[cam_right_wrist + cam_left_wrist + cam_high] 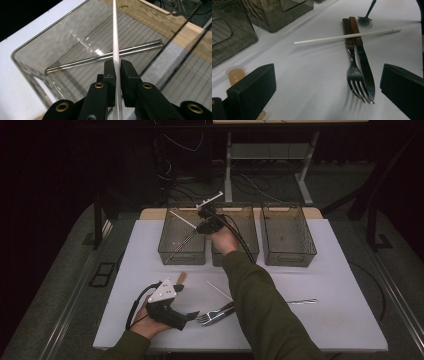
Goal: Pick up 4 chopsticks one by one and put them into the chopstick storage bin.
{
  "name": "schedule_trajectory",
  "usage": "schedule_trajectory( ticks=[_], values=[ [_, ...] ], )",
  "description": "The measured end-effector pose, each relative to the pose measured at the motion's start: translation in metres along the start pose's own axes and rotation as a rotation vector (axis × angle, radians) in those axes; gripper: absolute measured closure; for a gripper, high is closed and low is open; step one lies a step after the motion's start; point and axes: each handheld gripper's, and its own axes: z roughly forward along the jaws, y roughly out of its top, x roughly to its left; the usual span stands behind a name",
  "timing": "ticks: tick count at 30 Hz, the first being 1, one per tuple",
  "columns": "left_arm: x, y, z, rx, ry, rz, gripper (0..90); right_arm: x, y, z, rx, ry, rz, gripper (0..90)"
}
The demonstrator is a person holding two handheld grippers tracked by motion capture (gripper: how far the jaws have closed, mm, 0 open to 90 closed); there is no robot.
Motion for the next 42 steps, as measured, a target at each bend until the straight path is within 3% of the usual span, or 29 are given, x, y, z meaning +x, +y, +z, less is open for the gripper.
schedule_trajectory(
  ticks=[10, 17, 22, 28, 36, 42],
  values=[
    [0.0, 0.001, 0.0, -0.001, -0.002, 0.007, 0.0, 0.006, 0.004, 0.016, 0.025, -0.02, 0.021, 82.8],
    [0.0, 0.001, 0.0, 0.004, -0.003, 0.008, 0.0, 0.005, 0.005, 0.012, -0.007, 0.002, 0.023, 69.9],
    [0.001, 0.001, -0.001, -0.003, -0.003, 0.001, 0.0, 0.001, 0.004, 0.009, -0.016, 0.05, 0.039, 51.2],
    [0.001, 0.0, -0.002, -0.013, 0.003, -0.004, 0.0, 0.0, -0.004, -0.002, -0.042, 0.05, 0.015, 37.2],
    [0.001, 0.0, -0.001, -0.015, 0.005, -0.006, 0.0, -0.006, -0.021, -0.024, -0.071, 0.108, -0.038, 31.2],
    [0.002, -0.001, -0.001, -0.021, 0.003, -0.024, 0.0, -0.009, -0.039, -0.045, -0.083, 0.116, -0.082, 26.3]
  ],
)
